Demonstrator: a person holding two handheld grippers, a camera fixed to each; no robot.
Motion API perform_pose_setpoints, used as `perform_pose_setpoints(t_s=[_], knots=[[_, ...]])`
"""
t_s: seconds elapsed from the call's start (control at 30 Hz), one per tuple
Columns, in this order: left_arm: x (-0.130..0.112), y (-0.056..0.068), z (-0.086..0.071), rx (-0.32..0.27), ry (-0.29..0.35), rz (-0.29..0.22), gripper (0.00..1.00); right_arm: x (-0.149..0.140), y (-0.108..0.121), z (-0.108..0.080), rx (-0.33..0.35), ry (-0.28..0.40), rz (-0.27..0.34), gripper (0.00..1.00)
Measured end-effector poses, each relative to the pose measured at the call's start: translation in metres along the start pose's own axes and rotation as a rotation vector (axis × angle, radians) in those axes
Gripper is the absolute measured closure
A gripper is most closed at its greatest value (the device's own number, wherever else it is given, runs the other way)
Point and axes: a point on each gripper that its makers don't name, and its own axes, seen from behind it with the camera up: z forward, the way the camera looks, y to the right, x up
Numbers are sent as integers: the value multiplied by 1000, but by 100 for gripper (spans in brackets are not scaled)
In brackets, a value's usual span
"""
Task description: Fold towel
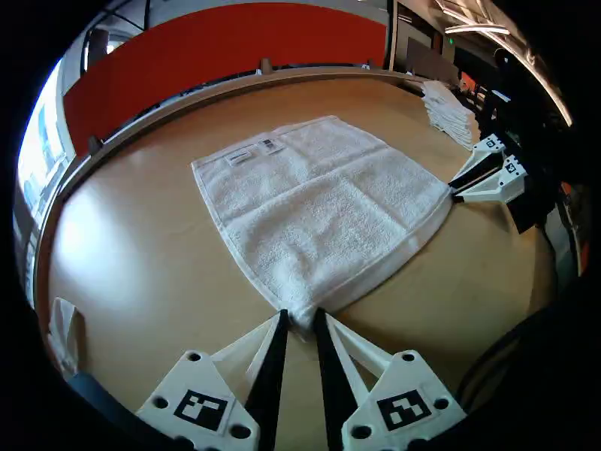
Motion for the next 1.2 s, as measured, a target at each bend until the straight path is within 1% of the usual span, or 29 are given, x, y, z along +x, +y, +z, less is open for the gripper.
perform_pose_setpoints(t_s=[0.03,0.27,0.4,0.5,0.67,0.87,1.0,1.2], knots=[[0,0,0,1,-1,-2,78,0,-1,0,4,-1,1,78],[0,1,-1,-3,-6,-10,80,2,-6,-1,11,5,3,84],[0,1,-2,-10,-11,-28,81,5,-7,-3,14,14,19,84],[1,4,-2,-20,-14,-34,81,7,-5,-6,11,20,26,84],[8,8,-6,-22,-4,-36,82,14,-3,-13,-1,39,26,84],[22,8,-18,-16,17,-60,82,28,0,-26,-14,67,32,84],[34,8,-29,-14,34,-72,82,40,0,-36,-22,90,34,84],[50,6,-47,-7,54,-77,82,56,-1,-52,-27,121,36,84]])
